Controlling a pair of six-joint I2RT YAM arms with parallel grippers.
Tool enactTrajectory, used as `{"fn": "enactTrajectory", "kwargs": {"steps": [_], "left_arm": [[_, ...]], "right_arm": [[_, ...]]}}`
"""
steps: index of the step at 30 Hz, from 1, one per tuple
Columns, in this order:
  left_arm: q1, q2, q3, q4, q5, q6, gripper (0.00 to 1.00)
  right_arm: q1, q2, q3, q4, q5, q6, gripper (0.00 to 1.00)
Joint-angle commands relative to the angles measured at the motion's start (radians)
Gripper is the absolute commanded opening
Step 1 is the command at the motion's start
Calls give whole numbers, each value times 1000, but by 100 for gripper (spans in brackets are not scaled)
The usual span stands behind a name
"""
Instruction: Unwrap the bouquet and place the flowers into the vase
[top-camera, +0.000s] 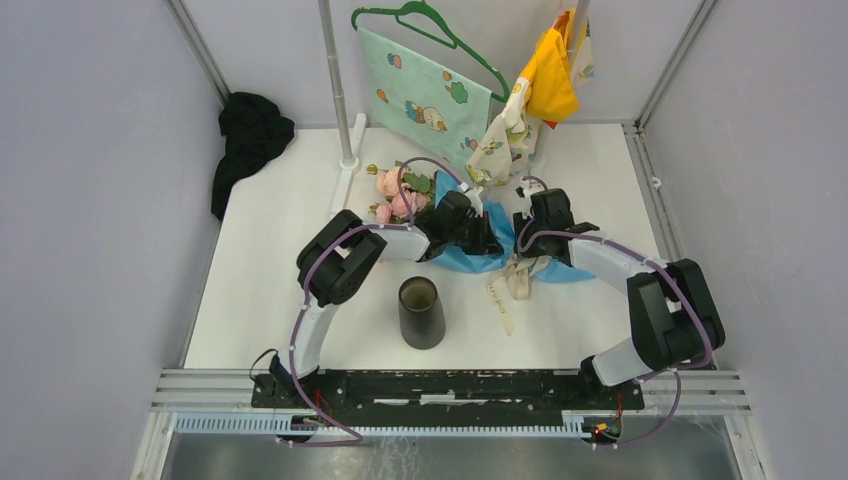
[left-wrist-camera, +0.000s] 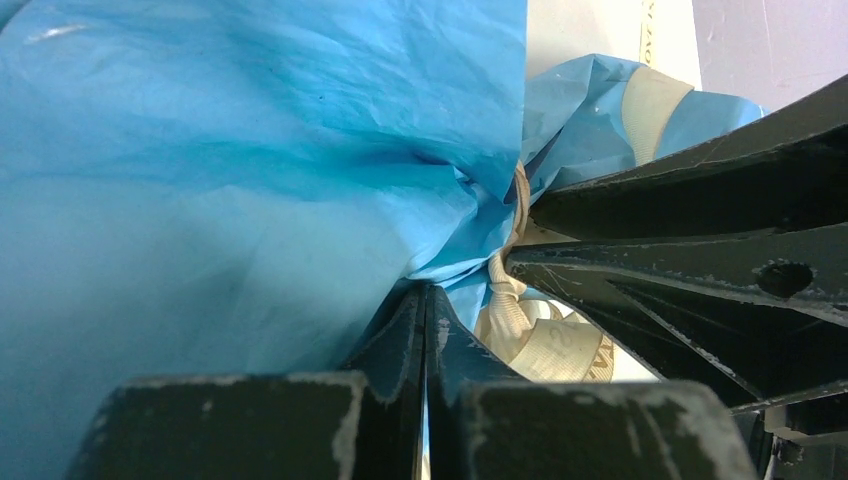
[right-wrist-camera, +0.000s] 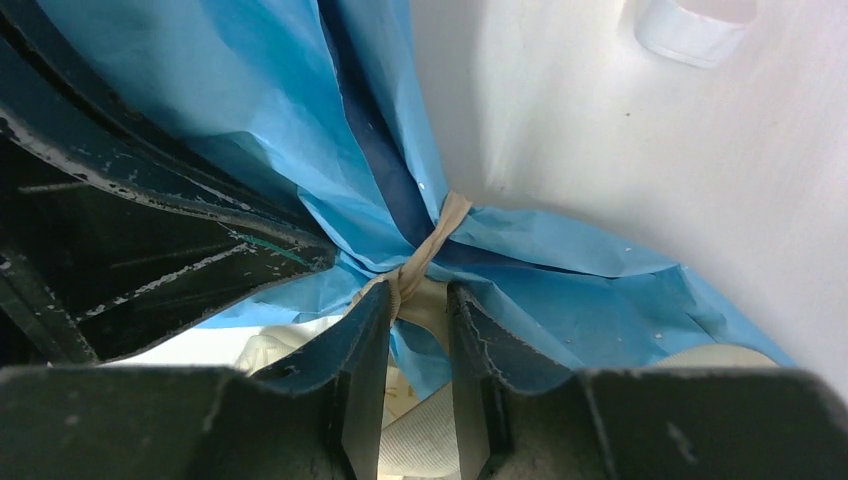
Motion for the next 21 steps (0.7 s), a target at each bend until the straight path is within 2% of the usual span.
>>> {"fn": "enactTrajectory", "kwargs": {"steps": [1,7,9,13,21], "left_arm": [[24,-2,-35,-85,-71,15,2],[26,4,-37,-85,-70,15,2],[28,6,-37,-85,-68,15,2],[28,8,-37,-85,-71,15,2],[31,27,-28,-85,-66,10,2]], "right_arm": [[-7,31,39,78,-39,30,34],[-6,86,56,132,-133,54,33],[-8,102,61,153,-177,58,27],[-7,105,78,164,-240,54,7],[-7,-48,58,142,-277,54,1]]}}
